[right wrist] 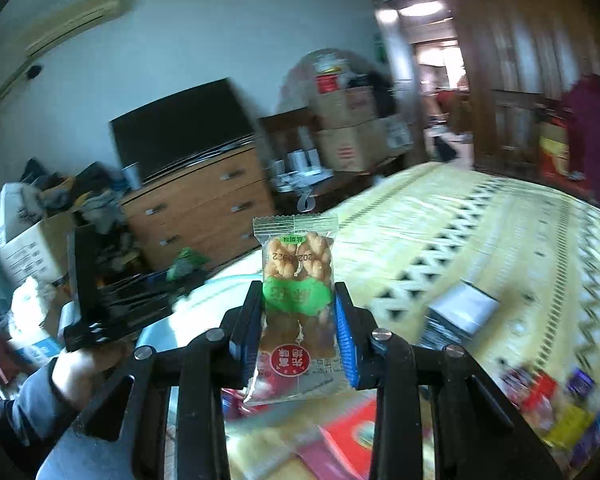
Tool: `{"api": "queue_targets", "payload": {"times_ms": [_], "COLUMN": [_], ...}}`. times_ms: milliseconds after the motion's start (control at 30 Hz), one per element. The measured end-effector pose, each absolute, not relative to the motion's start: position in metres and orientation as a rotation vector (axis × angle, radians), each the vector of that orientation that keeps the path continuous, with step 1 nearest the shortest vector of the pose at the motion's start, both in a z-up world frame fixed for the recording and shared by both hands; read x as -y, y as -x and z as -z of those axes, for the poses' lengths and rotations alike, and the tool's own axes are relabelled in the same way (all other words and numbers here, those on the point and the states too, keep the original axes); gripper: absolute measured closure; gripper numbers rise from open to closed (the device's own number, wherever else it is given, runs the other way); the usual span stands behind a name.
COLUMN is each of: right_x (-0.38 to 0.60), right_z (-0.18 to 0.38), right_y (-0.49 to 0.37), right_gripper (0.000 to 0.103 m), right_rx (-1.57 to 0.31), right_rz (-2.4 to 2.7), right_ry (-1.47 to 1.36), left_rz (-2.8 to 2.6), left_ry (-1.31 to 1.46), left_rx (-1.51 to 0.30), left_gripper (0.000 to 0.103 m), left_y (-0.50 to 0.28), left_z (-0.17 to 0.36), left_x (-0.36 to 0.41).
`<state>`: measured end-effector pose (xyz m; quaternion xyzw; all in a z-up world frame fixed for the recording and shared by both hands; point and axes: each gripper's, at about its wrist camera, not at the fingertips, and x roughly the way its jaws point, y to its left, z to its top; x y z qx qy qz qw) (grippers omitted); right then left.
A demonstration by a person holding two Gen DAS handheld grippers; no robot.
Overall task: Organize snacks
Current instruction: 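Carry the green packet and the clear peanut packet over the glass bowl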
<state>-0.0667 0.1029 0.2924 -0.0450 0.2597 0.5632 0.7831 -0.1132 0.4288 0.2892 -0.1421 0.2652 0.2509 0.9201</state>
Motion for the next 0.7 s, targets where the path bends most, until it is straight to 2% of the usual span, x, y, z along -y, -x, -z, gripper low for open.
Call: {"api": "queue_targets", "payload": {"times_ms": [300,700], "right_x": [-0.217,-0.234], "right_z": [-0.264,-0.245], "right_y": [0.082,0.086], "right_gripper": [0.067,0.067], "right_rx": [-0.689,-0.706], "right_rz": [-1.318,-1.31], "right_ry": [0.141,0.18], "left_rz": [-0.586,-0.561], "left_ry": [0.356,0.328], "left_rx": [-0.648,-0.649], "left_gripper": [0.057,0.057], "left_y": [0.101,0.094], "left_z": [-0.255,-0.259], "left_x": [-0.462,-0.473]}}
